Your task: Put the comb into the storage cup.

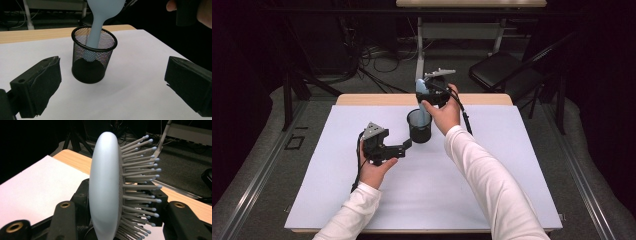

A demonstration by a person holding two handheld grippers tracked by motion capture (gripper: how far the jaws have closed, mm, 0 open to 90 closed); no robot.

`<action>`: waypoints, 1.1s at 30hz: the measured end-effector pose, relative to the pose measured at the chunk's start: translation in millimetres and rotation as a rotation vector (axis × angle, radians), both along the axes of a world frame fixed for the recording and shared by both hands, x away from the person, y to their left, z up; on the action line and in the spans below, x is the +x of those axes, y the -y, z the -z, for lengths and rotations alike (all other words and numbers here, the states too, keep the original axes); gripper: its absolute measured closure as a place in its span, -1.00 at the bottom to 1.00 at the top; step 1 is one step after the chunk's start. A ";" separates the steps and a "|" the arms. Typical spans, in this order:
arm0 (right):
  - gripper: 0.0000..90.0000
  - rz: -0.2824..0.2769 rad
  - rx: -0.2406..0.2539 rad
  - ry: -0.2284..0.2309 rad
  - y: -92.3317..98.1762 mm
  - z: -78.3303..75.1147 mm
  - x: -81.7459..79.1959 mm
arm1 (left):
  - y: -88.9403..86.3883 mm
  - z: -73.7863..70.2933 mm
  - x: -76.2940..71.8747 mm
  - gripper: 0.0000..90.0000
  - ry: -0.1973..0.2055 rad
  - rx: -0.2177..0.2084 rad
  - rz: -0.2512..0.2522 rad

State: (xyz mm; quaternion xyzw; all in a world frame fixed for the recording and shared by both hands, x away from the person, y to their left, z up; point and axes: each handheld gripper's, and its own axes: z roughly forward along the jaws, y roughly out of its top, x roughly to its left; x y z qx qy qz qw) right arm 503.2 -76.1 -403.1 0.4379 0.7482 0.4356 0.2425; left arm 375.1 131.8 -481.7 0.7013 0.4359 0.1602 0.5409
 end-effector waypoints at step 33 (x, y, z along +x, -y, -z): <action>0.05 -0.039 -0.032 -0.022 -10.7 16.9 -5.5 | -0.7 1.1 0.5 -0.98 -0.005 0.005 -0.005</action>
